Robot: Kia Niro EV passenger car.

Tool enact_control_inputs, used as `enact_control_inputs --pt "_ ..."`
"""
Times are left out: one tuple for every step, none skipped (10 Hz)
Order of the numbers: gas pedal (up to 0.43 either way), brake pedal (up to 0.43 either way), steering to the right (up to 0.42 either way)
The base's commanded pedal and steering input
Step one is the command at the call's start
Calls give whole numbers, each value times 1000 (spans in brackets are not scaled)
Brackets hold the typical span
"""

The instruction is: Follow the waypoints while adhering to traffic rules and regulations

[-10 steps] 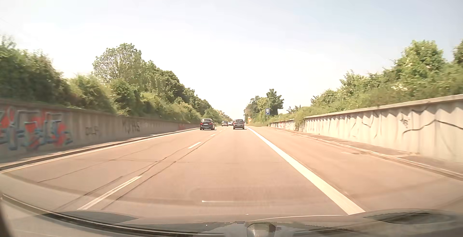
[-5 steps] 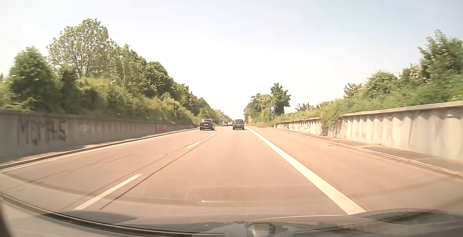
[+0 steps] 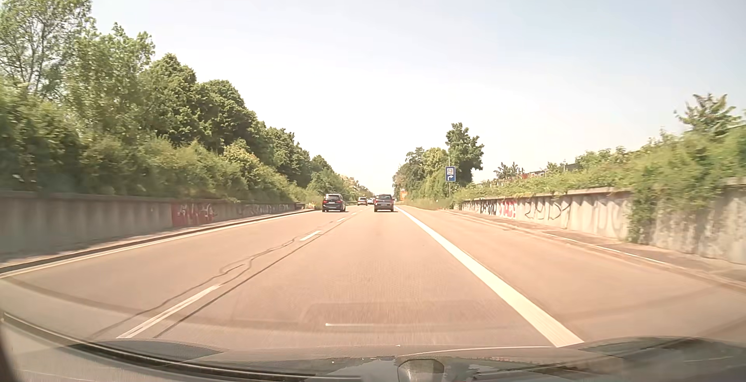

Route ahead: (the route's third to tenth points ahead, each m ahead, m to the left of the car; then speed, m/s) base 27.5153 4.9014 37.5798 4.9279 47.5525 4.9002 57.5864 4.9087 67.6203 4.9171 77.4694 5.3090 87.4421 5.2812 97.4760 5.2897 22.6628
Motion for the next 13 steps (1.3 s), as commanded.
enact_control_inputs --pt "67 0 -1" --pt "67 0 -1" --pt "67 0 -1" --pt "67 0 -1" --pt "67 0 -1" --pt "67 0 -1" --pt "67 0 -1" --pt "67 0 -1" --pt "67 0 -1" --pt "67 0 -1" --pt "67 0 -1" --pt "67 0 -1" --pt "67 0 -1"
